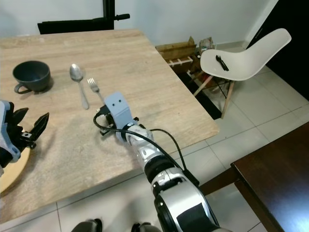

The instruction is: Setting the table

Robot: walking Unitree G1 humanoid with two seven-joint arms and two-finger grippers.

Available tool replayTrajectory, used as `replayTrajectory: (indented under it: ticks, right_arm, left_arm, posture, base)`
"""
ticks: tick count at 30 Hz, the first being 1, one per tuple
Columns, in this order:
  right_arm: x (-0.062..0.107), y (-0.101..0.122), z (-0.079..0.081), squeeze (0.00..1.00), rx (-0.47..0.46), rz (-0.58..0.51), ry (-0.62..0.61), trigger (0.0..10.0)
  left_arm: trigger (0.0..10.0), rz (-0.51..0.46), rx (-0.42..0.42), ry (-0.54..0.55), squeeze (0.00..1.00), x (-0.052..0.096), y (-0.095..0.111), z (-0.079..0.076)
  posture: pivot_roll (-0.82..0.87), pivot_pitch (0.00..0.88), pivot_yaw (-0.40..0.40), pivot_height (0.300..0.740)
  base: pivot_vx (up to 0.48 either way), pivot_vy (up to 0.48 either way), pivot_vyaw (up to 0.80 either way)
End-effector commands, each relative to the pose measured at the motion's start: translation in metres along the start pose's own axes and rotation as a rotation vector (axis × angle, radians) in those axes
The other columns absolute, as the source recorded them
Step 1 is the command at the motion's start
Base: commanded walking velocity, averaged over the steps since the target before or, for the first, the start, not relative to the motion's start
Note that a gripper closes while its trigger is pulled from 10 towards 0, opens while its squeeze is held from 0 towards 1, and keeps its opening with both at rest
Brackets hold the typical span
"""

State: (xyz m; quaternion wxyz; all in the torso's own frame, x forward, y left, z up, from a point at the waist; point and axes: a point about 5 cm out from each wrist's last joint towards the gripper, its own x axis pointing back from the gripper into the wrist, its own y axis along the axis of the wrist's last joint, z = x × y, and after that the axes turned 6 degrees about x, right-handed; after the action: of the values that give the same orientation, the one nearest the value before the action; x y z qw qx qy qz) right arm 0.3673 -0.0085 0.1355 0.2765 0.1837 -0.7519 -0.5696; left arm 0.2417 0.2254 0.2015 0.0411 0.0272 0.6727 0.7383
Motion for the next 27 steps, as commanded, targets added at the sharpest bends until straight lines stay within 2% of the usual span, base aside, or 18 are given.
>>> replayTrajectory:
  ticks: [1, 9, 17, 27]
  right_arm:
    - [0.000, -0.013, 0.007, 0.00, -0.049, 0.061, 0.003, 0.0]
    - [-0.007, 0.001, 0.013, 0.00, -0.092, 0.034, 0.012, 0.0]
    - [-0.011, 0.011, 0.020, 0.00, -0.091, 0.023, 0.036, 0.0]
    - [-0.013, 0.016, 0.016, 0.00, -0.077, 0.021, -0.005, 0.0]
  left_arm:
    - [10.0, 0.009, -0.006, 0.001, 0.00, 0.004, 0.000, -0.001]
    - [10.0, 0.011, -0.015, -0.002, 0.00, 0.011, 0.002, -0.005]
    - [10.0, 0.015, -0.021, 0.010, 0.00, 0.018, 0.004, -0.007]
    - [10.0, 0.032, -0.019, 0.030, 0.00, 0.027, 0.002, -0.008]
  posture:
    - [0.24, 0.069, -0.064, 0.740]
    - [0.32, 0.084, -0.072, 0.740]
    - [0.36, 0.097, -0.094, 0.740]
    - [0.39, 0.107, -0.103, 0.740]
  base:
    - [0.000, 0.000, 0.00]
    - [0.000, 0.000, 0.00]
    - [0.000, 0.000, 0.00]
    - [0.000, 0.000, 0.00]
